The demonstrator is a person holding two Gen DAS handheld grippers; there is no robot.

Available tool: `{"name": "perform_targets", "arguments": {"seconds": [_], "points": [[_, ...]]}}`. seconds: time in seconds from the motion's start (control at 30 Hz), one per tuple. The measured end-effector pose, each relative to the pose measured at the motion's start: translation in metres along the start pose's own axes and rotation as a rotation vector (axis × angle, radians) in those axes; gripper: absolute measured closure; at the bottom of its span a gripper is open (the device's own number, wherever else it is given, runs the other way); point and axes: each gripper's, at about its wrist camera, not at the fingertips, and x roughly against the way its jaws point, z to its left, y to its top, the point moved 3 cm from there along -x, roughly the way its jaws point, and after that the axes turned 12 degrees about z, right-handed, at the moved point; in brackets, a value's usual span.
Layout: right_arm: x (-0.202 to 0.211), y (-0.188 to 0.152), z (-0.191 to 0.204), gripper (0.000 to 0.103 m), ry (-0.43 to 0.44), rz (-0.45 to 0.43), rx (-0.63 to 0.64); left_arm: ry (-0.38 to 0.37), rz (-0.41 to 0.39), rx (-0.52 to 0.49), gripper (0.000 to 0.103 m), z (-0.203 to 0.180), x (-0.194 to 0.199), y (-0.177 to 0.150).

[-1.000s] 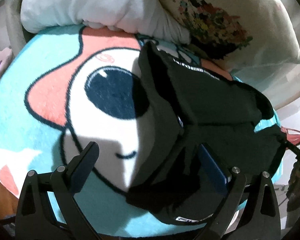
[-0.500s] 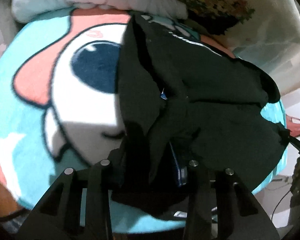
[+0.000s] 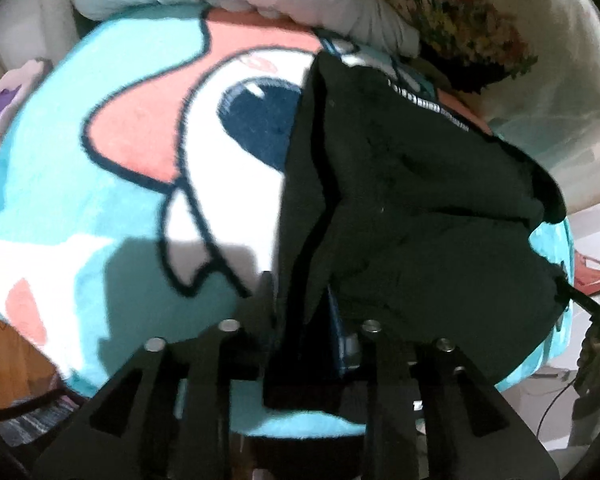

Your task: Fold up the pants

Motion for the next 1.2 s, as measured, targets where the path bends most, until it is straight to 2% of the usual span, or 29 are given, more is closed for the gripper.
{"name": "perform_targets", "arguments": {"seconds": [0.03,0.13,0.2,0.23,0.27,0.3,0.37,0.47,0.53,0.63,0.77,0.9,1.0,1.03,1.07,1.1,1.2], "points": [[0.009,0.001,-0.001,0.069,0.002,-0.021,0.003,0.003,-0.011,0.002,0.066,0.0,0.008,0.0],[0.026,0.001,-0.001,0.069,-0.023,-0.064,0.005,0.065,-0.095,-0.009,0.066,-0.003,0.039,0.0],[0.036,0.0,0.0,0.069,-0.054,-0.088,0.007,0.06,-0.137,-0.037,0.066,-0.008,0.059,-0.002],[0.041,0.0,0.001,0.069,-0.054,-0.099,0.003,0.056,-0.156,-0.055,0.062,-0.014,0.066,-0.002],[0.042,0.0,0.002,0.069,-0.024,-0.109,0.009,0.051,-0.169,-0.069,0.054,-0.02,0.069,-0.003],[0.043,-0.001,0.006,0.069,0.017,-0.109,0.026,0.038,-0.182,-0.087,0.05,-0.027,0.071,-0.004],[0.036,-0.003,0.019,0.069,0.084,-0.079,0.075,0.003,-0.198,-0.117,0.047,-0.04,0.069,-0.008],[0.017,-0.009,0.037,0.069,0.089,-0.03,0.128,-0.016,-0.166,-0.14,0.047,-0.059,0.048,-0.007],[-0.003,-0.014,0.04,0.069,0.118,0.01,0.121,-0.021,-0.127,-0.145,0.047,-0.066,0.03,-0.009],[-0.029,-0.019,0.044,0.069,0.115,0.067,0.118,-0.017,-0.087,-0.136,0.047,-0.071,0.0,-0.011],[-0.021,-0.01,0.05,0.067,0.134,0.061,0.124,0.017,-0.024,-0.104,0.047,-0.064,-0.034,-0.007],[-0.001,0.009,0.061,0.065,0.15,0.001,0.147,0.018,-0.022,-0.113,0.047,-0.065,-0.024,0.007],[0.011,0.026,0.07,0.056,0.179,-0.051,0.154,0.053,-0.071,-0.134,0.046,-0.069,-0.005,0.023],[0.012,0.031,0.074,0.056,0.183,-0.056,0.155,0.054,-0.081,-0.139,0.043,-0.07,0.0,0.028],[0.013,0.038,0.078,0.056,0.184,-0.06,0.16,0.055,-0.092,-0.143,0.033,-0.07,0.004,0.033],[0.014,0.044,0.083,0.056,0.182,-0.066,0.167,0.062,-0.11,-0.144,0.028,-0.07,0.009,0.04],[0.016,0.064,0.092,0.056,0.182,-0.103,0.196,0.069,-0.15,-0.145,0.026,-0.07,0.017,0.06]]}}
